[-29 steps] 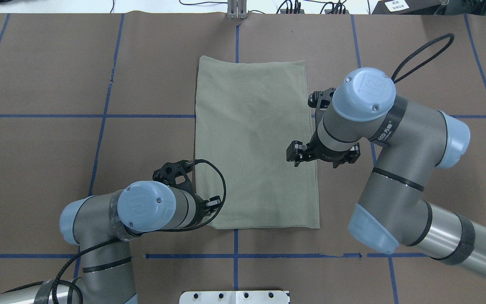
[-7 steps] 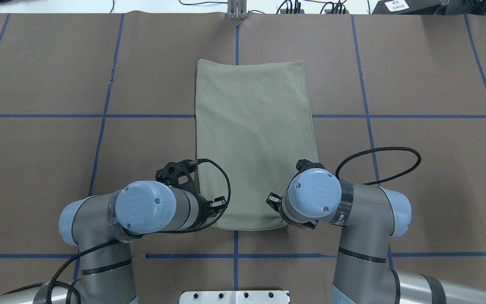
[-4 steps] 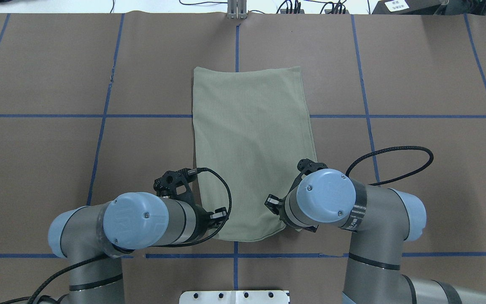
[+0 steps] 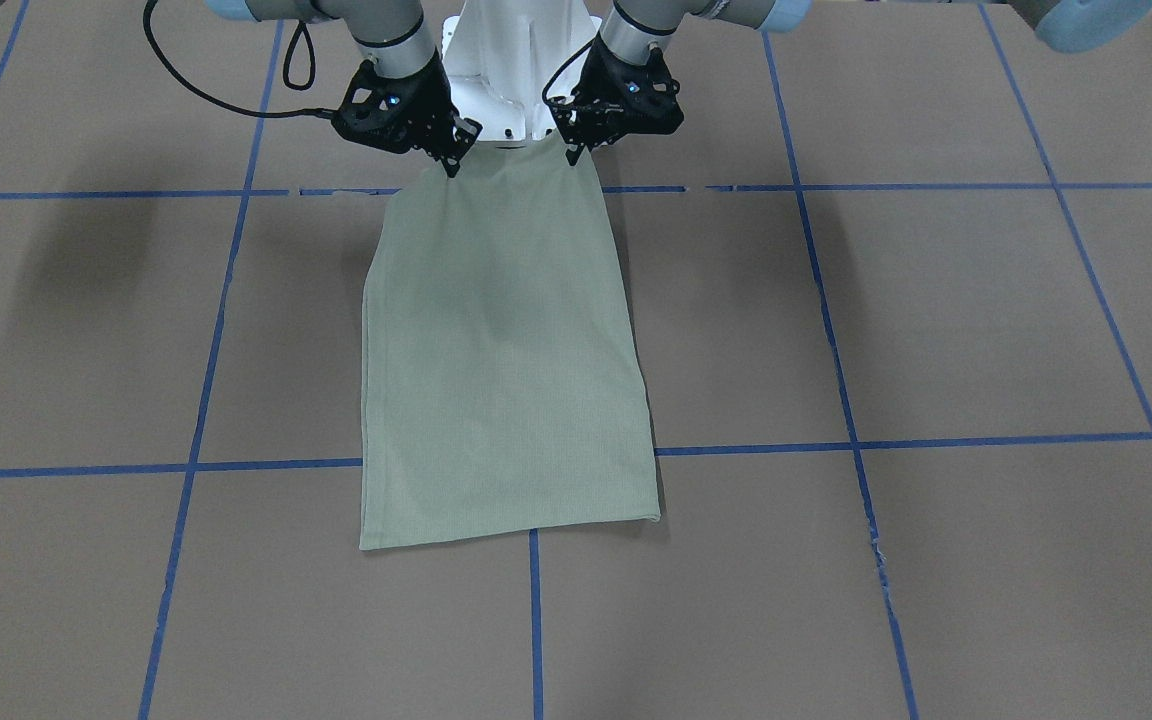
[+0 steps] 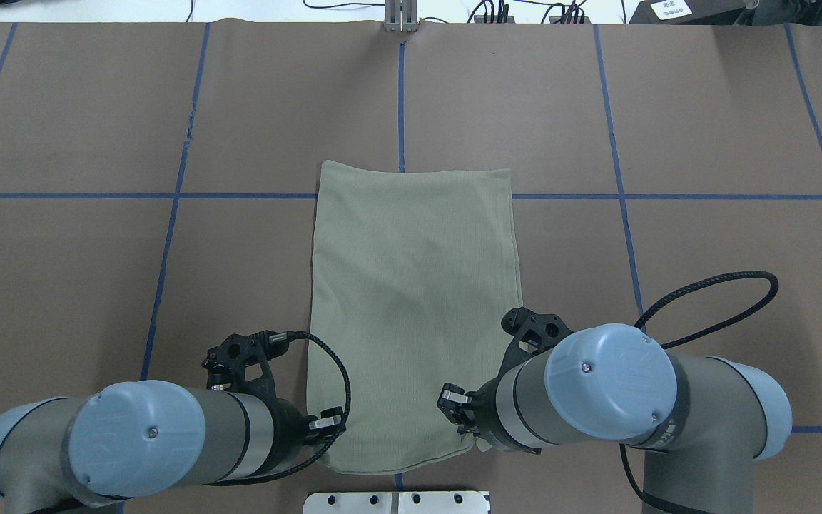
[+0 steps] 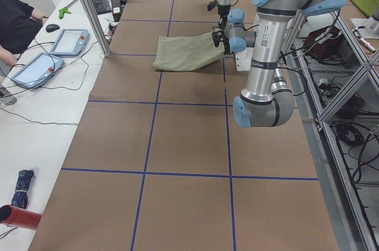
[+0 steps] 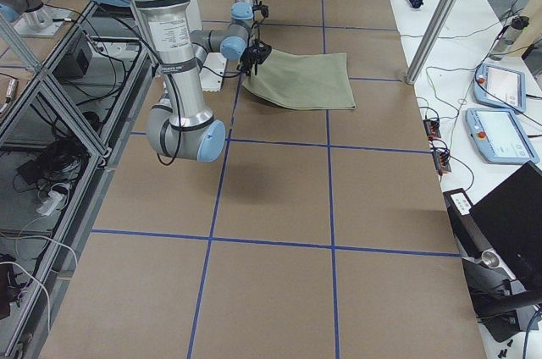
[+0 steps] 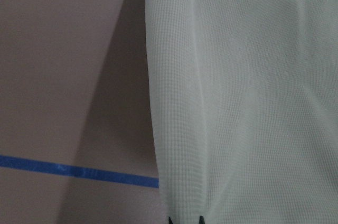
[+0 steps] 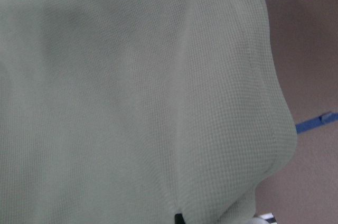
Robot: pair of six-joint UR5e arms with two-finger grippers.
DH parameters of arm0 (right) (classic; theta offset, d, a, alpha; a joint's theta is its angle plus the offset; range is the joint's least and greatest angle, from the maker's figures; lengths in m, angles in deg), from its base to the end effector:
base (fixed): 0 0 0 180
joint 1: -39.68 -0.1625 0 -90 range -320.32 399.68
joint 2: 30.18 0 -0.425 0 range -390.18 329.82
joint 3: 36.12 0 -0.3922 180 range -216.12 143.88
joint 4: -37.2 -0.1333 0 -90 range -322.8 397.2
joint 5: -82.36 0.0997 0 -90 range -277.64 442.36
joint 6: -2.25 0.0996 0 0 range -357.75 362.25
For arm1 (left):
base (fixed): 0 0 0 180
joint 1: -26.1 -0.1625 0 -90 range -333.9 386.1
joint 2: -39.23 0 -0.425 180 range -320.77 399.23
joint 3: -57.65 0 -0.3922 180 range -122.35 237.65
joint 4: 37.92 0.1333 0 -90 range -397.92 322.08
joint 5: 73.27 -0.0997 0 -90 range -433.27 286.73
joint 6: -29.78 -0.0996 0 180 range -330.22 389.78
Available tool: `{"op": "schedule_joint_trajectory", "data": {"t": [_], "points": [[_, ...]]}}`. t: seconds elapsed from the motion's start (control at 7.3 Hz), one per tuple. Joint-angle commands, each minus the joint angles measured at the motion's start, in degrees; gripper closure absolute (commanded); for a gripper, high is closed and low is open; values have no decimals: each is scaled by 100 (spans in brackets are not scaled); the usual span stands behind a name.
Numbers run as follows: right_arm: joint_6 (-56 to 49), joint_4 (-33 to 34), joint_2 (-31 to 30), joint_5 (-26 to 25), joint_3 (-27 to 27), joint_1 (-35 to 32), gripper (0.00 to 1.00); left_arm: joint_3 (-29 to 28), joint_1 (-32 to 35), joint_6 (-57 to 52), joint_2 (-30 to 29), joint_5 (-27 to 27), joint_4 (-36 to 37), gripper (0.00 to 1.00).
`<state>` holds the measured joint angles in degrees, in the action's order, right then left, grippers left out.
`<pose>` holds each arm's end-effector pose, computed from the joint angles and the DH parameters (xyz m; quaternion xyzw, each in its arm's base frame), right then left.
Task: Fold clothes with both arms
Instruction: 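Grasp the near corners with both grippers and lift them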
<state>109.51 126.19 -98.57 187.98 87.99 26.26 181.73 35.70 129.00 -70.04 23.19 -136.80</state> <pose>-0.4736 -0.2225 0.2028 -0.1353 -0.4664 0.1684 0.8578 0.4809 -0.2052 0.2069 -0.0465 0.5161 -0.1110 0.8480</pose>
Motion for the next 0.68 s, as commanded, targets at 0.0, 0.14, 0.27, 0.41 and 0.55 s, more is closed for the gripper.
{"op": "schedule_joint_trajectory", "data": {"t": [0.0, 0.14, 0.27, 0.41, 0.55], "points": [[-29, -21, -7, 30, -35, -125, 100, 31, -107, -17, -110, 196, 184, 100], [-30, -39, 2, 29, -115, -370, 100, -241, 153, -69, -416, 163, 175, 100], [-30, -57, 115, 20, -324, -616, 100, -452, 678, -104, -663, 215, 167, 100], [-38, -57, 290, 20, -587, -862, 100, -733, 1127, -235, -874, 224, 149, 100], [-56, -65, 440, 29, -860, -1099, 100, -970, 1497, -498, -954, 398, 140, 100]]}}
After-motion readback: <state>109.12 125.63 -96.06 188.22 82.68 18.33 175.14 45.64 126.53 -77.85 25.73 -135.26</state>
